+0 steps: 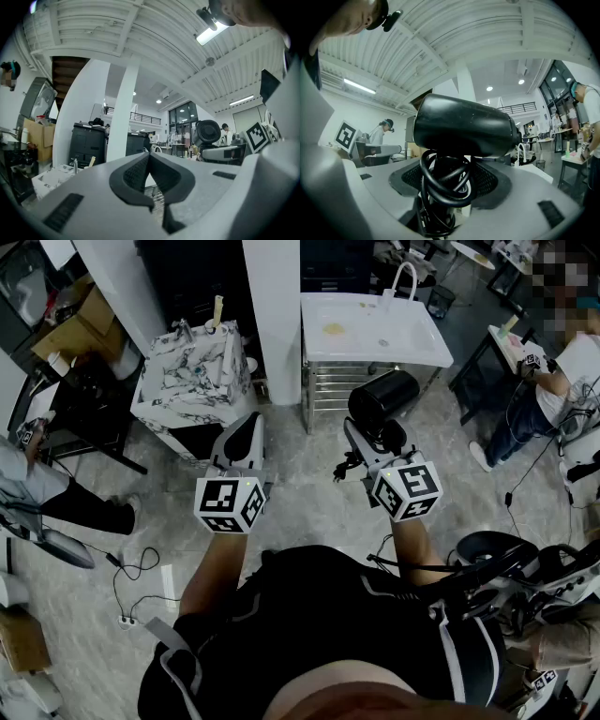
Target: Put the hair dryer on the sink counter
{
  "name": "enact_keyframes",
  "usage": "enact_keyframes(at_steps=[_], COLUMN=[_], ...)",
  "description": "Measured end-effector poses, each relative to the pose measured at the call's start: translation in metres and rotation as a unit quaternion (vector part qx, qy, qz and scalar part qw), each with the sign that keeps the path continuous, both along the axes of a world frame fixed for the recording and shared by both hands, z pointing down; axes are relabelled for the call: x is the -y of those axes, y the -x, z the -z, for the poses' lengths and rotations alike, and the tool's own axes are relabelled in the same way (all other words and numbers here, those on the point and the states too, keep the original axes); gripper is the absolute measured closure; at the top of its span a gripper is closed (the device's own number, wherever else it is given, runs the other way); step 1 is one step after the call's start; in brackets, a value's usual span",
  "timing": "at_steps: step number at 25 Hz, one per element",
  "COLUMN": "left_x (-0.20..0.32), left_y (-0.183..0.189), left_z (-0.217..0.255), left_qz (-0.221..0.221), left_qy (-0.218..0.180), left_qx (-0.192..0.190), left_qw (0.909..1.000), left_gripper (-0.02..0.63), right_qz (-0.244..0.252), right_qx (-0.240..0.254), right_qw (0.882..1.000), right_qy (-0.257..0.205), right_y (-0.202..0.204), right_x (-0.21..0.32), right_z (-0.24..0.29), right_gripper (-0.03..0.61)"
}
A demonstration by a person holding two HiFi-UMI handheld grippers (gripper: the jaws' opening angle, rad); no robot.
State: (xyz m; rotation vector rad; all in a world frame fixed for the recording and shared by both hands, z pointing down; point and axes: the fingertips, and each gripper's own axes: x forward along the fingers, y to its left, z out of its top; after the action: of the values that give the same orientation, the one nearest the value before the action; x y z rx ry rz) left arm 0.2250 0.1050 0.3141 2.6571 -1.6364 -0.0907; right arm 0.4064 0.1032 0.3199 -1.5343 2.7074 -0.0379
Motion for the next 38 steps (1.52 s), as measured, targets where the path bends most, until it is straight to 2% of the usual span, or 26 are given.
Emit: enact_keyframes(at_steps=[5,14,20,29,38], left_x=[-0.001,-0.008,-0.012,-0.012,-0.012], left_y=[0.001,-0.002,-0.007,0.023,0.066], left_z=[-0.004,0.000,-0.002,-0.005,-0.008], left_qz=[0.006,-0.013,-0.043,-0.021,-0.007], left_qy=[0.003,0.004,0.007,0.008,0.003], left_qx=[-0.001,-0.017,-0.008,-0.018,-0.015], left_qw=[1.0000,0.9998,0.9990,0.9996,0.9999], left_gripper=[0.609,0.609,0.609,0.609,0.609], right_qz=[-0.001,-0.005,-0.008,-0.008,-0.004], right_qx=[-0.006,-0.009,-0.009,-0.006,-0.004], right_qw=[1.000,1.000,1.000,1.000,1.000], right_qy=[-0.001,-0.002,-0.004,-0.009,-0.008], right_y=[-0.001,0.003,0.008,0.024,0.058], right_x=[0.002,0.000,0.001,0.002,0.005], right_z=[-0.002,0.000,0.000,0.004,0.003], right_gripper=[0.288,0.288,0.288,0.288,0.288])
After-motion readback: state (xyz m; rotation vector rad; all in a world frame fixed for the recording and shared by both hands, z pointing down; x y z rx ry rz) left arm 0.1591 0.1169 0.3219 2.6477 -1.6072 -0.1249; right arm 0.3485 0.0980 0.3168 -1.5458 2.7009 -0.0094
